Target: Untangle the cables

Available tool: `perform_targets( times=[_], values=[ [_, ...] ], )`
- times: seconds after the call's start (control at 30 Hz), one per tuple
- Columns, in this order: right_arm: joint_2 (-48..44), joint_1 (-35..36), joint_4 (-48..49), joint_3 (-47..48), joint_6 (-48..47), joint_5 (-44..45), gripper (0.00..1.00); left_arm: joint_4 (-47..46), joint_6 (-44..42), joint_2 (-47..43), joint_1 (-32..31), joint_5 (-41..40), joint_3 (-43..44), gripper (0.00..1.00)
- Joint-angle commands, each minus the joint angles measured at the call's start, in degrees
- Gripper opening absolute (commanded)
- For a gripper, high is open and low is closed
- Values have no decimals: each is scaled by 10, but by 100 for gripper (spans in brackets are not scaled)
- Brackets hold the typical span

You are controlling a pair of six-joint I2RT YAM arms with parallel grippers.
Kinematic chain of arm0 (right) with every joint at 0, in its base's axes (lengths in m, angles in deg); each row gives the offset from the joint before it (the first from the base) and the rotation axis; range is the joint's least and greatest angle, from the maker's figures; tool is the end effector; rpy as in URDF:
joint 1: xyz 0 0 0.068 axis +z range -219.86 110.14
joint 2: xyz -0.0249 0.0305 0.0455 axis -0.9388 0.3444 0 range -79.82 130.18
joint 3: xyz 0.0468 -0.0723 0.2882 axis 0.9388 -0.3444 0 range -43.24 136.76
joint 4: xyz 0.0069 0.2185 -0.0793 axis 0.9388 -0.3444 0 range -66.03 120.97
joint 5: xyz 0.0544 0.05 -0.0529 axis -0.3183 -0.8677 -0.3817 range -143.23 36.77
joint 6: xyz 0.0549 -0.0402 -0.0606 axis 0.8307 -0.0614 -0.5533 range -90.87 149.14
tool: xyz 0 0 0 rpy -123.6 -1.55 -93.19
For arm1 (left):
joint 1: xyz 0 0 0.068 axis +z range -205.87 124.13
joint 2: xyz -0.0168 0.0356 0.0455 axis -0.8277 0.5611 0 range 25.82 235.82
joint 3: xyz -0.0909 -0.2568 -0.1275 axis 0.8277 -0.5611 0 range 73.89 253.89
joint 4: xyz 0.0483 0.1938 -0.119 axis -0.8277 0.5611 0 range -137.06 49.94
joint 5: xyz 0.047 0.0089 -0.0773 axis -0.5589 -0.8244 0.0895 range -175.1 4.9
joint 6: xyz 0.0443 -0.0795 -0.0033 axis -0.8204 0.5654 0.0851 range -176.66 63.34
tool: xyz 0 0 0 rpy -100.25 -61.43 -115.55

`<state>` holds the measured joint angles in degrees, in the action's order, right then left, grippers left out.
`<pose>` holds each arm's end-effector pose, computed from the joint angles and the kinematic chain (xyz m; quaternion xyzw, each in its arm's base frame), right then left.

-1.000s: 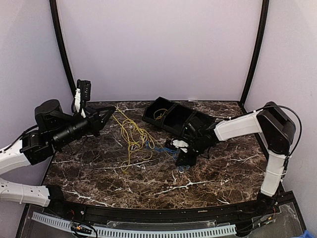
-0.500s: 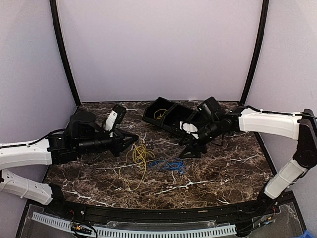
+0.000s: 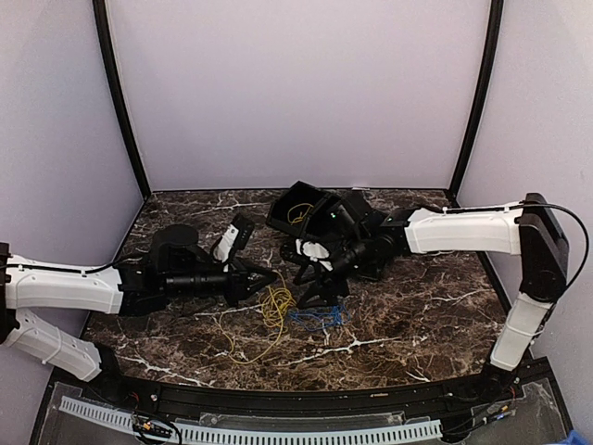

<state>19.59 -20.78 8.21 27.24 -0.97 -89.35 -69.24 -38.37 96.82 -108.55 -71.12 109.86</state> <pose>0.2066 0.3117 0.2416 -0.6507 0.6273 0.3402 0.2594 0.1561 -0.2375 0.2827 0.3019 0.7189 -0.4367 0.4487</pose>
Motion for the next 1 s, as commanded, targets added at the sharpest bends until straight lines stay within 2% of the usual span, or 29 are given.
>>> perform_targets(
  times=[0.0, 0.07, 0.27, 0.4, 0.57, 0.67, 0.8, 0.97],
  values=[
    [24, 27, 93, 45, 45, -40, 66, -37, 18, -35, -7, 16, -1, 0],
    [35, 27, 128, 54, 85, -58, 61, -37, 20, -47, -11, 11, -1, 0],
    [71, 27, 190, 59, 137, -82, 27, -30, 17, -79, -23, -6, 8, 0],
    [82, 26, 219, 20, 144, -81, 14, 11, -5, -104, -36, -26, 58, 0],
    [101, 21, 208, -3, 152, -83, 12, 100, -69, -154, -56, -78, 155, 0],
    [111, 12, 195, -10, 155, -84, 13, 155, -110, -178, -58, -105, 242, 0],
    [115, -5, 191, -23, 161, -85, 13, 212, -147, -182, -58, -119, 340, 0],
    [102, -23, 152, -28, 142, -64, 13, 248, -169, -178, -58, -151, 391, 0]
  ],
)
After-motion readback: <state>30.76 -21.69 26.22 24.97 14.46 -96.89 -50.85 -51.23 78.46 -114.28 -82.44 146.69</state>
